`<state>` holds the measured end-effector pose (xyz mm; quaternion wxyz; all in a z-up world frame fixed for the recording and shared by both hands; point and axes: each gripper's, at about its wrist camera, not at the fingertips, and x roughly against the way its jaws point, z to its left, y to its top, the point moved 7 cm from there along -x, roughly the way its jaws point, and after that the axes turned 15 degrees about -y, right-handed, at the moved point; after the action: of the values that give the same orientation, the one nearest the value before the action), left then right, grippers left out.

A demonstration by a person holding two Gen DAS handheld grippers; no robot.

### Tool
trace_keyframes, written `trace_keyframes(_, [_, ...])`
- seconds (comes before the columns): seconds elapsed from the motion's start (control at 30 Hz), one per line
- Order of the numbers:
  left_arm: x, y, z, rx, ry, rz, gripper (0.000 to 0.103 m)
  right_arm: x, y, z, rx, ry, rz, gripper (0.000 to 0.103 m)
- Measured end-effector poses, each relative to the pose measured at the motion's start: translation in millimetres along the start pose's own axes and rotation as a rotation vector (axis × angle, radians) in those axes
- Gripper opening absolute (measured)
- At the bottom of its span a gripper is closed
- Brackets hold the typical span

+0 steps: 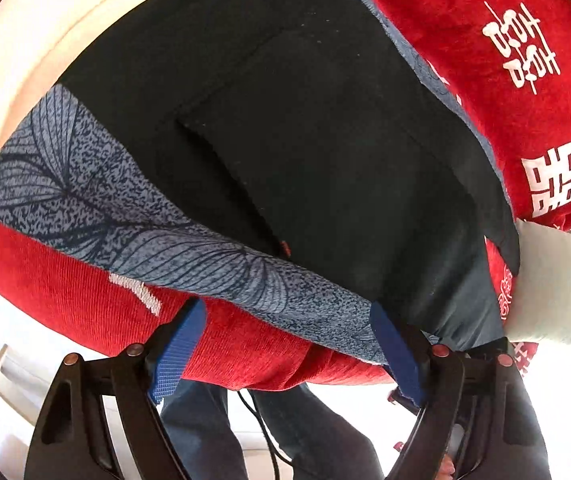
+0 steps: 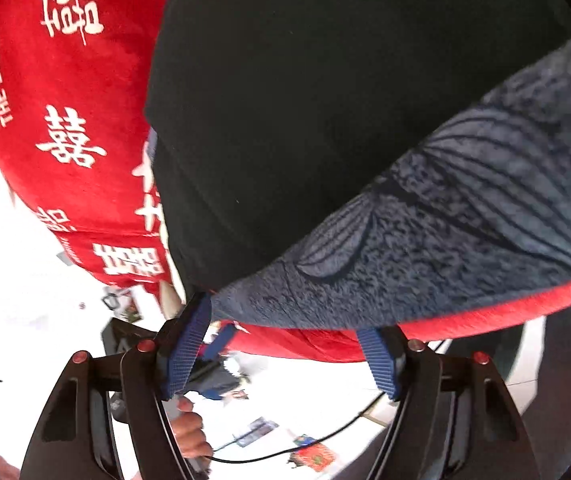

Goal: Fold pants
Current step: 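Grasp the patterned cuffs with both grippers and lift them toward the waistband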

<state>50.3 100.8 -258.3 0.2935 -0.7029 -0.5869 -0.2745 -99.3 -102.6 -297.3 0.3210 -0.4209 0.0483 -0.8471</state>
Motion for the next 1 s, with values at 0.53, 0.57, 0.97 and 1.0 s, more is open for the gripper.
trace_keyframes(0.53, [5,10,8,0.067,-0.057,-0.032,0.085,14,7,19,-0.078,0.183,0.011,0.007])
trace_keyframes(0.57, [8,13,8,0.077,-0.068,-0.044,0.085,20,5,26,-0.054,0.195,0.011,0.007])
trace_keyframes(0.97, [28,34,42,0.108,0.017,-0.120,0.024,20,9,13,0.008,0.137,0.025,0.018])
trace_keyframes(1.0, [29,34,45,0.116,0.004,-0.118,0.023,22,11,7,-0.005,0.139,0.019,0.022])
